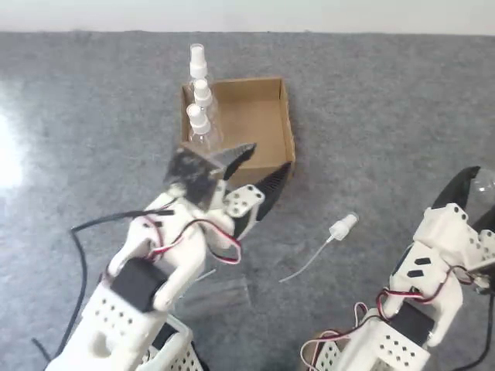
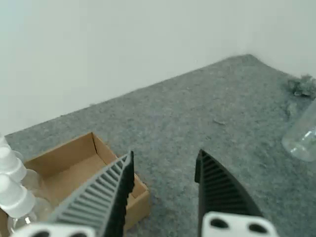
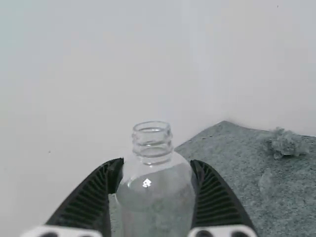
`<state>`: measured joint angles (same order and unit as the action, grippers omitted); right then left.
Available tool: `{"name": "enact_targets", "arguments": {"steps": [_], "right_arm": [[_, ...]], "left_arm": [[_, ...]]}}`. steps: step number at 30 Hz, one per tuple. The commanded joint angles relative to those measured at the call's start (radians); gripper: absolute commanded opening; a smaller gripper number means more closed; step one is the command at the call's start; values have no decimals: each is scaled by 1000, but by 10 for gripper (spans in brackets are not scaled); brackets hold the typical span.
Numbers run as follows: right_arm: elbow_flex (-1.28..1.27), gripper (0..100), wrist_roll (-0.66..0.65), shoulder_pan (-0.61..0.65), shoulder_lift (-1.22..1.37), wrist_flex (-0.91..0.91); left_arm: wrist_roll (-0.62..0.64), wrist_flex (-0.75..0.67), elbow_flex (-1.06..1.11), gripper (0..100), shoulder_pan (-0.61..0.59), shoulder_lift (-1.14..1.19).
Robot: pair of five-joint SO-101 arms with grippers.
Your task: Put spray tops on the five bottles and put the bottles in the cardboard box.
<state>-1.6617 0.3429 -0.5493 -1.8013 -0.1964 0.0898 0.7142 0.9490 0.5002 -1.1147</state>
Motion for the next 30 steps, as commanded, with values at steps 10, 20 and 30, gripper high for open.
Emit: {"name": "enact_targets", "arguments": {"steps": [10,20,30], "right_arm": [[-17,25,0,-10,-15,27],[-14,25,0,-8,-15,27],[-11,25,0,-8,-15,27]], "left_arm": [[23,2,-53,228,169,216],[43,-57,-62,265,272,402],[49,-81,-171,265,279,615]]}}
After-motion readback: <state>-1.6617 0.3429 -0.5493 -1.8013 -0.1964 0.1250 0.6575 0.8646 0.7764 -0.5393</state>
